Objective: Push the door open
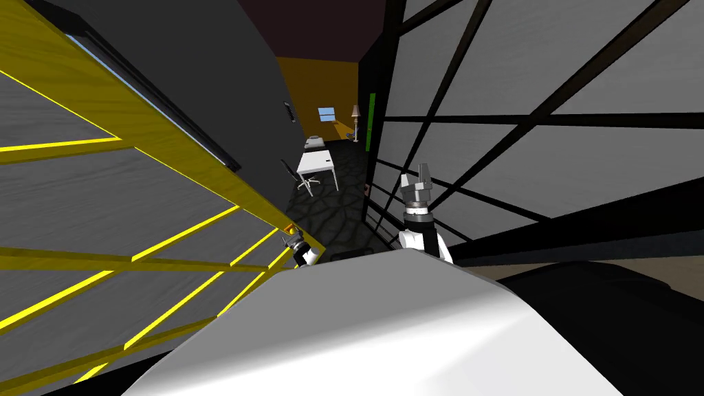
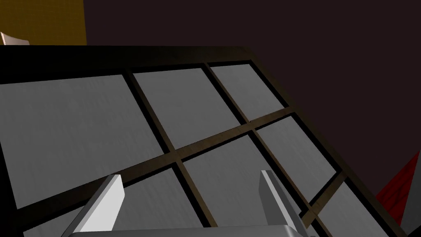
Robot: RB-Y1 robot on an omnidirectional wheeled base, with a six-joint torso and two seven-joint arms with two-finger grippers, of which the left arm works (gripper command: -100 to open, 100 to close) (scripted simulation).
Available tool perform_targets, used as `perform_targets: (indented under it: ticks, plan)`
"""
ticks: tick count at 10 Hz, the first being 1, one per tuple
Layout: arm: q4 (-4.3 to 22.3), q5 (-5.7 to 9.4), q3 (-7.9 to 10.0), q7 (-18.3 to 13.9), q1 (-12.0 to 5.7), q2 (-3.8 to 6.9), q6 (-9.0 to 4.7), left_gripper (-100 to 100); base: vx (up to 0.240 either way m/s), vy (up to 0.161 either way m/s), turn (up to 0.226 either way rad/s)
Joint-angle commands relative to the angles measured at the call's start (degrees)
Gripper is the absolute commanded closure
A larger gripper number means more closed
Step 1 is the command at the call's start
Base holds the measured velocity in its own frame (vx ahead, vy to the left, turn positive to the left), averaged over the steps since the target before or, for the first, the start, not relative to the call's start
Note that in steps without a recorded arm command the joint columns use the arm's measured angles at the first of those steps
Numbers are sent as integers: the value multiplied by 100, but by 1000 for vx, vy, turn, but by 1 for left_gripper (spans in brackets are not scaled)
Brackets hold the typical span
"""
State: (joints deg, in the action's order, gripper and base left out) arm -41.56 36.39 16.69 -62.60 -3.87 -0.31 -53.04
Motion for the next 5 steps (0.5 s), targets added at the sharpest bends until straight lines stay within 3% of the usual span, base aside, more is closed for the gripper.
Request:
perform_targets:
  ticks: [1, 5]
  plan:
    - [-81, 28, 159, 18, 55, 5, -35, 100, 154, -9, 23]
    - [-146, 25, 411, 45, 92, -232, -36, 100, 159, -7, 39]
